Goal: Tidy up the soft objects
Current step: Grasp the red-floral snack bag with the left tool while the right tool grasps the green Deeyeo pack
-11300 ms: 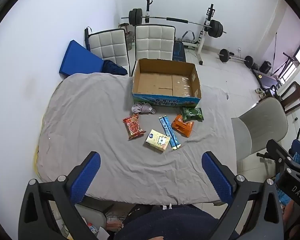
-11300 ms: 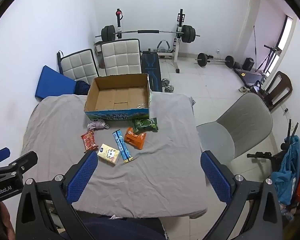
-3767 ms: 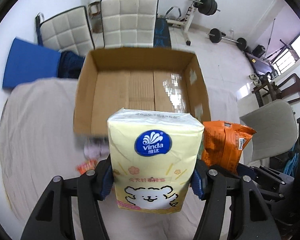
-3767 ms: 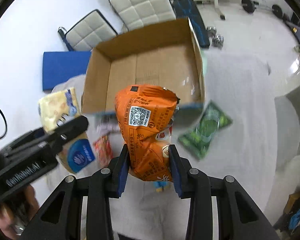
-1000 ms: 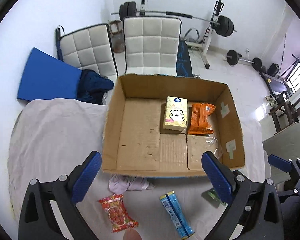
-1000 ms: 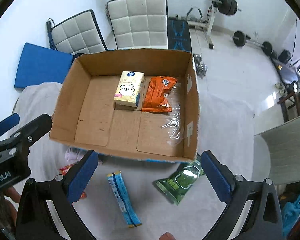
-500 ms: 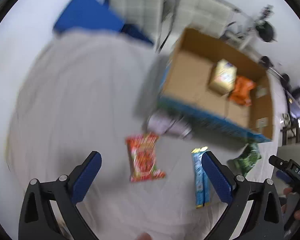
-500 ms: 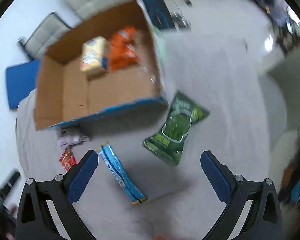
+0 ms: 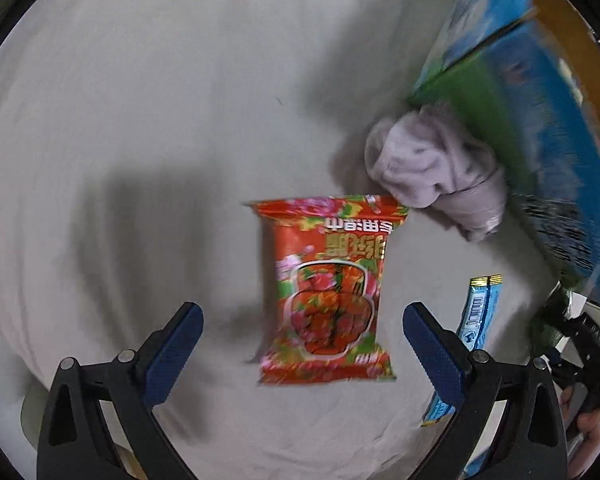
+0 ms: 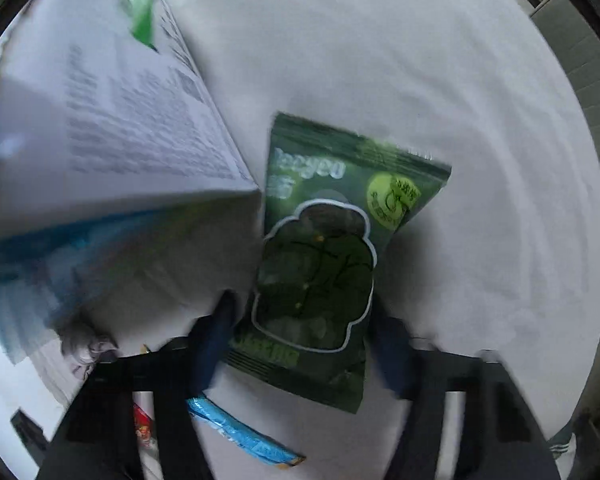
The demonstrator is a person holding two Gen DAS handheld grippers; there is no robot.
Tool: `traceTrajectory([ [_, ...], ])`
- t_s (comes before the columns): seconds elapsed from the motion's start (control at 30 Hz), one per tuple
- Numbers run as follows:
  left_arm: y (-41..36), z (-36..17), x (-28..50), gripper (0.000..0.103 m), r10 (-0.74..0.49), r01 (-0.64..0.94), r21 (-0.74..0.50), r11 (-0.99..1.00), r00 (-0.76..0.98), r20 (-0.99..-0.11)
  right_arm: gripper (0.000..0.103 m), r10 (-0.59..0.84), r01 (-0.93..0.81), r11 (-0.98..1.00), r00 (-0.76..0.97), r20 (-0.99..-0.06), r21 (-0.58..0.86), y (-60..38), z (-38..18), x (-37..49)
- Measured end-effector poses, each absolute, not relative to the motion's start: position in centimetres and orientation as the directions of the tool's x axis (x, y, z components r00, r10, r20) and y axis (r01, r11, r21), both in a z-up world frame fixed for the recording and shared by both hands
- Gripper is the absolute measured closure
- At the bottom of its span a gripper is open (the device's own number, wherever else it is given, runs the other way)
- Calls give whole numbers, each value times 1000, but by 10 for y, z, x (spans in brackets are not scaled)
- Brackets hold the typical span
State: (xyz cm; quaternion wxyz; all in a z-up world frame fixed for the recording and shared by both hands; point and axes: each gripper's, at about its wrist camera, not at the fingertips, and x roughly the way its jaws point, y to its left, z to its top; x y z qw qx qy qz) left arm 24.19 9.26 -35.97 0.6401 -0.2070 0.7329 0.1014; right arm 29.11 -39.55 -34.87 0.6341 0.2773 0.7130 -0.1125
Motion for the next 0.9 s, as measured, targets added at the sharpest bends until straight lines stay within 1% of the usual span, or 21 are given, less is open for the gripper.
traceTrajectory([
  [0.07,88,-370,246,2,-170,-417,-111,902,-108,-980,50,231,512,841,-44,-972,177,-394,-347,285],
  [0.1,84,-373,247,5,-164,-397,-109,911,-108,-981,51,215,494,854,-51,-975,163,-393,-346,282],
  [0.13,77,-376,248,18,-148,-367,-98,925,-110,-983,52,197,465,873,-64,-978,145,-390,-345,278],
  [0.17,73,-377,247,35,-133,-346,-87,934,-113,-985,53,180,422,897,-84,-980,129,-384,-344,271],
  [0.27,62,-378,240,54,-117,-302,-81,950,-103,-988,54,159,324,940,-137,-978,108,-369,-344,246],
  [0.4,50,-375,225,56,-106,-266,-80,961,-82,-991,54,146,205,973,-202,-968,104,-345,-346,200],
  [0.5,34,-372,208,57,-92,-226,-70,972,-86,-992,54,112,161,984,-182,-977,83,-334,-345,180],
  [0.63,-3,-372,181,56,-31,-103,-21,994,-99,-995,52,86,169,984,-160,-983,58,-325,-347,170],
  [0.7,-28,-376,170,56,25,-33,28,999,-90,-996,50,91,182,981,-161,-983,61,-320,-350,172],
  [0.77,-45,-375,167,56,85,5,84,996,-55,-995,51,80,181,982,-156,-984,51,-317,-349,171],
  [0.83,-59,-375,166,56,73,15,73,997,-54,-996,52,71,185,982,-153,-986,42,-316,-347,169],
  [0.9,-71,-373,168,57,87,23,86,996,-46,-995,53,68,197,980,-146,-987,38,-314,-346,168],
])
